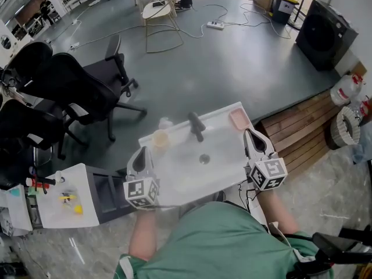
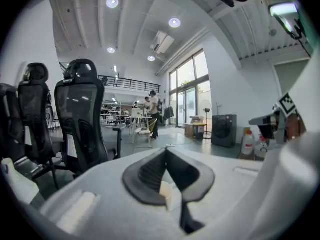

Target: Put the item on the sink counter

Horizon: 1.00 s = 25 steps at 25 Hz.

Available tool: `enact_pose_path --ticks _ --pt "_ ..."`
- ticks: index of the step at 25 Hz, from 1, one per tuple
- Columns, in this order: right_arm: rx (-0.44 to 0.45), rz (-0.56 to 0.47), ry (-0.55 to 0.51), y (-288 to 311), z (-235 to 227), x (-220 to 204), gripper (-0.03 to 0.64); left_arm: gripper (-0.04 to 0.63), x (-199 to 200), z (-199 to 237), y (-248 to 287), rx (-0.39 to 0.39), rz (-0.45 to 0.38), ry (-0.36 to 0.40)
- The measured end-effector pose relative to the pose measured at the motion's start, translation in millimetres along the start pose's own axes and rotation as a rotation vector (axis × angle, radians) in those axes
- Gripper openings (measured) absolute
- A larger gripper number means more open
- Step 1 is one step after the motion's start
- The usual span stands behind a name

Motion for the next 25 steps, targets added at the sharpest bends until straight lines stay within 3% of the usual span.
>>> enact_pose_path --ticks 25 --pt "-0.003 -0.003 -0.001 -8.7 -2.2 -1.7 0.002 -0.002 -3.2 -6.7 -2.6 -0.011 0.013 -0.006"
Point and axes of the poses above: the fingertips, and each gripper's own axes: y forward along the fingers, z to its left, x out of its top, the point moved 8 cm from there along -y, backward along the fingers, and after that the axes turned 3 degrees about -x, right-handed, at the moved point
